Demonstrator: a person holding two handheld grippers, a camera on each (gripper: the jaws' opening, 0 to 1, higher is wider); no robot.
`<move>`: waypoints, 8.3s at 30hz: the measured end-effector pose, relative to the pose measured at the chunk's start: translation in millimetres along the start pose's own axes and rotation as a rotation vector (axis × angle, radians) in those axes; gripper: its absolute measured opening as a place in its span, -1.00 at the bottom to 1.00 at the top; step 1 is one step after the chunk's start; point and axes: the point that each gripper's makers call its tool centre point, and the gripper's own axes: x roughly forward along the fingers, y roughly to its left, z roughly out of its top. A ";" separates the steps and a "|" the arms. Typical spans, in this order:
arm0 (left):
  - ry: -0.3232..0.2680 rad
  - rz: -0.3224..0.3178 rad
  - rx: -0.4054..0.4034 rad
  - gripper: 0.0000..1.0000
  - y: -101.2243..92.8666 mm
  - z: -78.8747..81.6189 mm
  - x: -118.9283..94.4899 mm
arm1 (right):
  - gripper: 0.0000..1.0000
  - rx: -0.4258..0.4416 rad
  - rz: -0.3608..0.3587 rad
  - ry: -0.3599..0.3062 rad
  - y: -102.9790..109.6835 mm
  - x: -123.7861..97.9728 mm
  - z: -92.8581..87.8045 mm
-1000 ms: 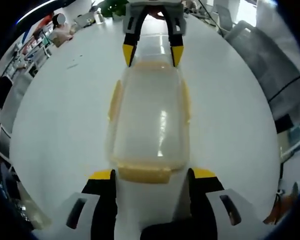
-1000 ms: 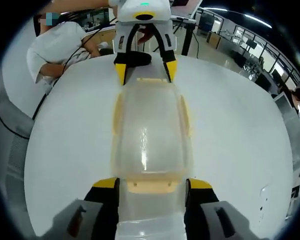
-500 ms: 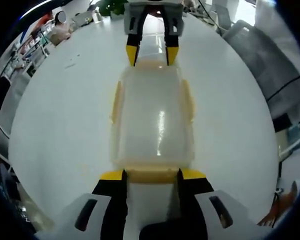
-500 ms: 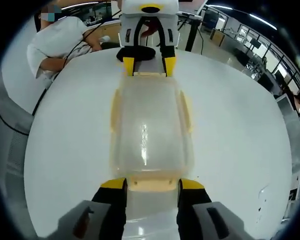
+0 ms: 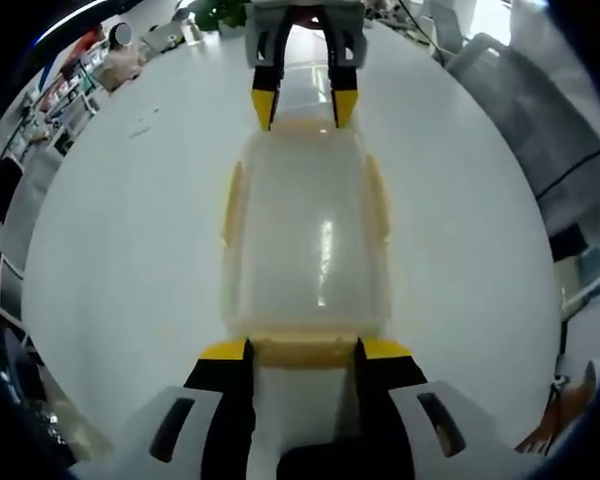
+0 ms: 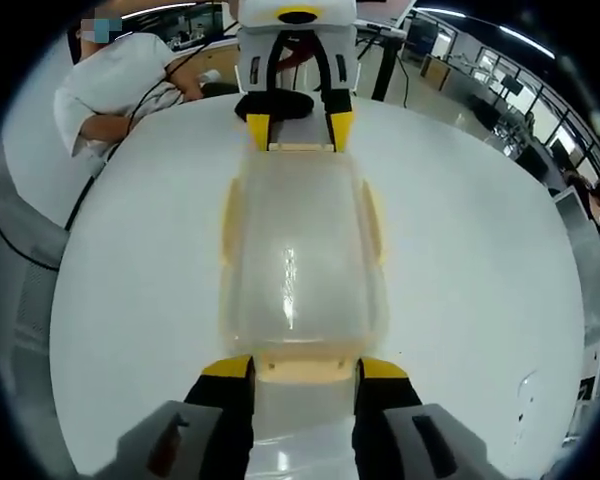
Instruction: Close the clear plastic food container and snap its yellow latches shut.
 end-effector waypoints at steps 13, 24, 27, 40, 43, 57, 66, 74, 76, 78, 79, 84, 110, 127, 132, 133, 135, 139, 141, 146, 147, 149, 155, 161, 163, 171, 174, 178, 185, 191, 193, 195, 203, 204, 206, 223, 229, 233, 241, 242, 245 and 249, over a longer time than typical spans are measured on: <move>0.010 0.049 -0.042 -0.28 -5.3 3.5 -3.4 | -0.30 -0.002 -0.001 -0.003 -0.8 -1.1 0.4; 0.007 0.049 -0.046 -0.29 -9.2 7.4 -16.1 | -0.31 -0.020 0.007 -0.043 3.1 -19.4 8.4; 0.000 0.049 -0.061 -0.29 -10.0 7.7 -18.6 | -0.31 -0.020 0.019 -0.055 4.2 -23.7 10.0; -0.010 0.073 -0.105 -0.30 -18.0 24.1 -34.1 | -0.32 -0.080 0.040 -0.066 3.1 -48.7 10.2; -0.014 0.073 -0.125 -0.30 -20.4 30.4 -36.6 | -0.32 -0.099 0.045 -0.067 2.8 -57.0 8.1; -0.020 0.083 -0.187 -0.31 -26.1 61.0 -44.7 | -0.32 -0.159 0.064 -0.063 -1.3 -86.9 -8.1; -0.020 0.086 -0.216 -0.32 -28.1 84.2 -40.1 | -0.32 -0.178 0.076 -0.051 -4.0 -99.0 -26.1; -0.021 0.098 -0.233 -0.32 -29.8 105.1 -34.9 | -0.32 -0.191 0.084 -0.046 -6.7 -108.1 -45.0; -0.020 0.100 -0.237 -0.32 -29.8 109.5 -33.1 | -0.32 -0.194 0.086 -0.048 -6.6 -111.0 -49.3; -0.022 0.103 -0.242 -0.32 -30.5 114.7 -32.0 | -0.32 -0.200 0.086 -0.048 -7.4 -114.0 -53.6; -0.022 0.104 -0.248 -0.32 -30.8 118.0 -31.4 | -0.32 -0.202 0.088 -0.048 -7.7 -115.8 -56.3; -0.027 0.106 -0.258 -0.32 -32.1 130.0 -27.0 | -0.32 -0.211 0.094 -0.042 -8.5 -120.0 -68.4; -0.071 0.114 -0.307 -0.32 -27.0 189.8 0.1 | -0.32 -0.234 0.099 -0.014 -24.3 -143.3 -127.8; -0.072 0.127 -0.337 -0.32 -22.9 213.2 7.2 | -0.32 -0.264 0.113 -0.006 -31.1 -152.5 -149.1; -0.071 0.132 -0.339 -0.32 -21.4 220.9 11.5 | -0.32 -0.268 0.110 0.001 -34.1 -156.0 -156.3; -0.073 0.133 -0.339 -0.32 -21.2 222.0 12.3 | -0.32 -0.267 0.111 0.001 -34.2 -156.3 -157.7; -0.074 0.130 -0.339 -0.32 -21.5 224.0 13.9 | -0.32 -0.266 0.114 0.000 -32.9 -156.7 -160.7; -0.071 0.130 -0.336 -0.32 -21.1 230.3 17.3 | -0.32 -0.263 0.114 0.004 -32.0 -157.2 -166.1; -0.071 0.130 -0.333 -0.32 -20.1 232.6 18.7 | -0.32 -0.263 0.114 0.006 -32.6 -157.0 -169.2; -0.066 0.131 -0.327 -0.32 -18.5 236.3 20.7 | -0.32 -0.255 0.111 0.001 -34.2 -156.6 -174.6; -0.064 0.133 -0.323 -0.32 -18.0 236.7 21.0 | -0.32 -0.255 0.107 -0.001 -35.3 -155.2 -176.8; -0.060 0.133 -0.321 -0.32 -17.2 236.8 22.3 | -0.32 -0.252 0.105 -0.008 -37.5 -153.4 -178.8; -0.048 0.130 -0.314 -0.31 -16.9 235.6 25.0 | -0.32 -0.244 0.108 -0.010 -35.9 -149.0 -179.8; -0.044 0.130 -0.310 -0.31 -16.6 235.1 28.4 | -0.31 -0.240 0.108 -0.014 -34.7 -145.4 -181.8; -0.044 0.124 -0.307 -0.31 -16.9 235.4 29.4 | -0.31 -0.239 0.111 -0.012 -33.9 -144.6 -182.7; -0.042 0.121 -0.298 -0.30 -16.9 233.1 31.2 | -0.30 -0.224 0.113 -0.021 -33.9 -140.2 -183.8; -0.046 0.123 -0.300 -0.30 -15.6 232.5 31.2 | -0.30 -0.227 0.110 -0.021 -36.3 -139.3 -183.5; -0.049 0.120 -0.301 -0.30 -16.1 231.8 31.6 | -0.30 -0.233 0.107 -0.019 -37.3 -137.9 -183.3; -0.044 0.125 -0.284 -0.29 -17.4 230.3 32.0 | -0.29 -0.229 0.113 -0.024 -37.1 -135.4 -183.8; -0.050 0.131 -0.285 -0.29 -18.1 229.6 31.0 | -0.29 -0.229 0.105 -0.027 -37.0 -135.9 -183.2; -0.053 0.132 -0.290 -0.29 -18.5 229.1 30.6 | -0.29 -0.232 0.103 -0.029 -37.8 -135.5 -182.5; -0.056 0.136 -0.284 -0.29 -18.2 228.9 30.6 | -0.29 -0.232 0.103 -0.029 -37.7 -135.3 -182.3; 0.000 0.131 -0.240 -0.28 -21.0 214.2 31.7 | -0.26 -0.251 0.110 0.014 -34.6 -133.2 -191.1; 0.014 0.136 -0.228 -0.20 -21.3 211.2 33.1 | -0.23 -0.257 0.107 0.020 -34.2 -132.6 -193.3; -0.005 0.141 -0.239 -0.04 -22.7 211.9 34.3 | -0.18 -0.255 0.107 0.033 -33.1 -132.7 -198.2; -0.203 0.172 -0.664 -0.07 -6.9 237.3 2.5 | -0.27 0.054 0.041 -0.071 -34.3 -175.1 -186.9; -0.210 0.187 -0.867 -0.10 -6.7 234.7 7.6 | -0.30 0.258 0.011 -0.132 -39.6 -176.0 -165.5; -0.209 0.197 -0.982 -0.11 -9.9 234.2 11.9 | -0.32 0.404 -0.010 -0.149 -44.7 -173.0 -160.6; -0.256 0.200 -1.195 -0.16 -11.5 237.3 18.6 | -0.32 0.659 -0.007 -0.141 -44.3 -160.4 -166.1; -0.258 0.196 -1.218 -0.17 -12.4 237.1 19.9 | -0.34 0.671 -0.004 -0.140 -43.2 -158.7 -166.4; -0.271 0.181 -1.260 -0.17 -15.1 238.2 25.4 | -0.32 0.754 0.018 -0.138 -39.1 -151.5 -167.8; -0.269 0.169 -1.273 -0.21 -20.1 238.8 31.9 | -0.32 0.822 0.039 -0.162 -38.1 -146.6 -165.5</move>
